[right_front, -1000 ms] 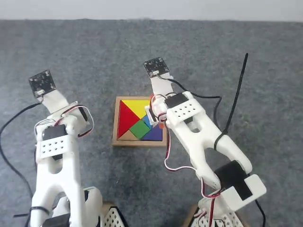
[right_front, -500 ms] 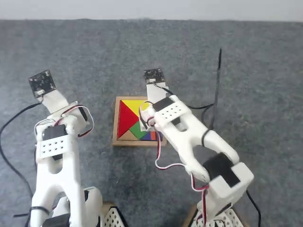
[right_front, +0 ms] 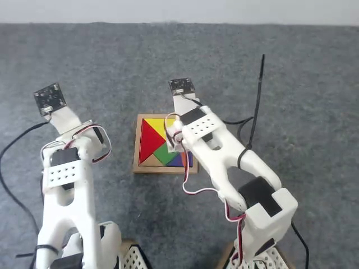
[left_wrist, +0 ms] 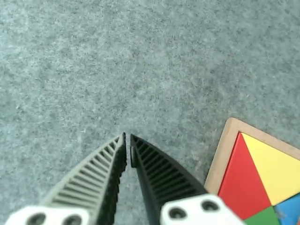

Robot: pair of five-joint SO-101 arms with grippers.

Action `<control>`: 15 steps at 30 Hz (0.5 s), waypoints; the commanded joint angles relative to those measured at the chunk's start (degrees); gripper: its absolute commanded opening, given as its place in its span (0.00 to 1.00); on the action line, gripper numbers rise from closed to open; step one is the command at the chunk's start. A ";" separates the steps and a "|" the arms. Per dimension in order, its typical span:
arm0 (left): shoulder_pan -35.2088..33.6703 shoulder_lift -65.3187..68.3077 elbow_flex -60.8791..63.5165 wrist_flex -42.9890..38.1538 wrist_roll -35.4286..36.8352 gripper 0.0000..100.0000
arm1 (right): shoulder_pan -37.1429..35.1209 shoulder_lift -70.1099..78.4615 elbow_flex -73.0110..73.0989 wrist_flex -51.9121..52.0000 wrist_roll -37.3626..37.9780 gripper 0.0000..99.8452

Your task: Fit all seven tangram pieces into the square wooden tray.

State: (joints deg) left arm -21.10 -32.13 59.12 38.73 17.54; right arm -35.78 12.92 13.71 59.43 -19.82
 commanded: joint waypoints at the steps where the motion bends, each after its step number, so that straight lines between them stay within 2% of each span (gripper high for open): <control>1: 0.00 -2.02 -0.57 -1.23 0.35 0.02 | 3.47 -1.36 -3.78 0.66 4.57 0.21; 8: 0.00 -2.02 -0.57 -1.23 0.35 0.02 | 4.26 -1.45 -4.75 2.33 5.10 0.21; 11: 0.44 -2.02 -0.48 -1.23 0.26 0.02 | 4.09 -1.45 -7.82 4.62 8.70 0.21; 15: 1.23 -2.02 -0.48 -1.05 0.26 0.02 | 4.79 -1.45 -12.04 8.75 9.67 0.21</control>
State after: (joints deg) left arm -20.66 -32.13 59.12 38.64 17.54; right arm -32.00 12.92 7.74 64.35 -11.82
